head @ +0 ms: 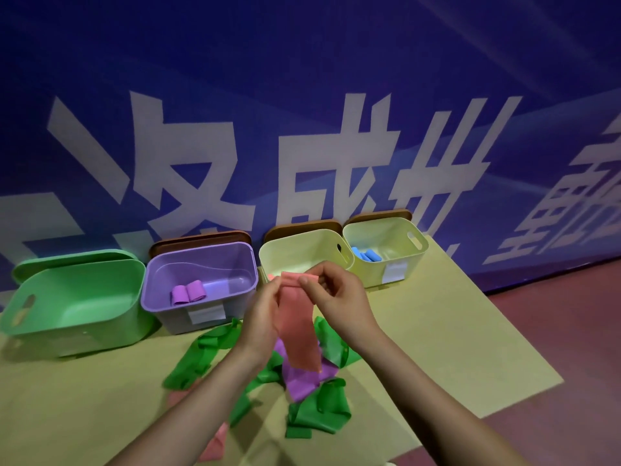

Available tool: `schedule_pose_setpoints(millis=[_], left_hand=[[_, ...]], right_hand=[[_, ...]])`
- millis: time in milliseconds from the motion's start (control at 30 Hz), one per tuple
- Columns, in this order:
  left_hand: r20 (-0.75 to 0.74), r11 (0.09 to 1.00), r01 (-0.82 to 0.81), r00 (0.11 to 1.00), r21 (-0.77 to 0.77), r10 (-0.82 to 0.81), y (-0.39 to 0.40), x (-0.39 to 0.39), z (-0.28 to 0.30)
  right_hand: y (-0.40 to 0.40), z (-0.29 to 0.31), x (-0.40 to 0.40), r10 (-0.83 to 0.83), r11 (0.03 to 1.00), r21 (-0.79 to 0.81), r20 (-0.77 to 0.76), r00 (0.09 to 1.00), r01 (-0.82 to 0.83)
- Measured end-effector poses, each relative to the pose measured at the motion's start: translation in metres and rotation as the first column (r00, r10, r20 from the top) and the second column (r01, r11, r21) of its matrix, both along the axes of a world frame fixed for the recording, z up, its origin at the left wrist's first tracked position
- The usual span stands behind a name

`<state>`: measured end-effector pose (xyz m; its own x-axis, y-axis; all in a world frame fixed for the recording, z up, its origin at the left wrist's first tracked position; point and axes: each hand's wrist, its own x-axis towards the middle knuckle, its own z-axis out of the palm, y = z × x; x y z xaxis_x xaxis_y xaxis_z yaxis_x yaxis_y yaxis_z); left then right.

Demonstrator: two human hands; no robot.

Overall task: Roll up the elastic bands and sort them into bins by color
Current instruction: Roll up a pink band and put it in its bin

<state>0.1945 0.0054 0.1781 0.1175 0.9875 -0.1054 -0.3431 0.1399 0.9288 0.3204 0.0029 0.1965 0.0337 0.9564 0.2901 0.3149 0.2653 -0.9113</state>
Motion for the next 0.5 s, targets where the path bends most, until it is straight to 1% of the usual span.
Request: schedule_pose_setpoints(millis=[33,67,133,167,267,367,433,500], left_hand=[[0.052,0.996,0.047,0.998,-0.082,-0.043,-0.001,0.002,0.0],[0.072,0.989,0.08,0.995,-0.127,-0.071,-0.002,0.004,-0.001],[0.054,0.986,0.111,0.993,-0.128,-0.105,-0.005,0.01,-0.003],[0.04,0.987,0.101,0.995,-0.125,-0.096,-0.008,0.013,-0.004],[-0.027,0.99,0.077,0.996,-0.117,-0.081,-0.015,0.018,-0.009],[-0.145,0.994,0.06,0.987,-0.093,-0.074,-0.024,0.019,-0.017],[-0.196,0.994,0.081,0.976,-0.069,-0.093,-0.031,0.017,-0.021],[-0.233,0.995,0.092,0.968,-0.038,-0.098,-0.035,0.014,-0.018]], right_hand=[[-0.002,0.001,0.004,-0.026,0.998,0.058,0.058,0.998,0.023],[-0.004,0.001,0.01,-0.05,0.992,0.126,0.143,0.988,0.032],[-0.007,-0.004,0.024,-0.065,0.976,0.22,0.307,0.95,-0.004],[-0.008,-0.007,0.031,-0.046,0.972,0.23,0.343,0.938,-0.036],[-0.019,-0.015,0.041,-0.017,0.972,0.227,0.321,0.947,-0.06],[-0.032,-0.018,0.042,-0.005,0.977,0.205,0.286,0.958,-0.056],[-0.041,-0.019,0.043,0.047,0.986,0.145,0.254,0.966,-0.087],[-0.048,-0.02,0.041,0.092,0.993,0.051,0.187,0.978,-0.103]])
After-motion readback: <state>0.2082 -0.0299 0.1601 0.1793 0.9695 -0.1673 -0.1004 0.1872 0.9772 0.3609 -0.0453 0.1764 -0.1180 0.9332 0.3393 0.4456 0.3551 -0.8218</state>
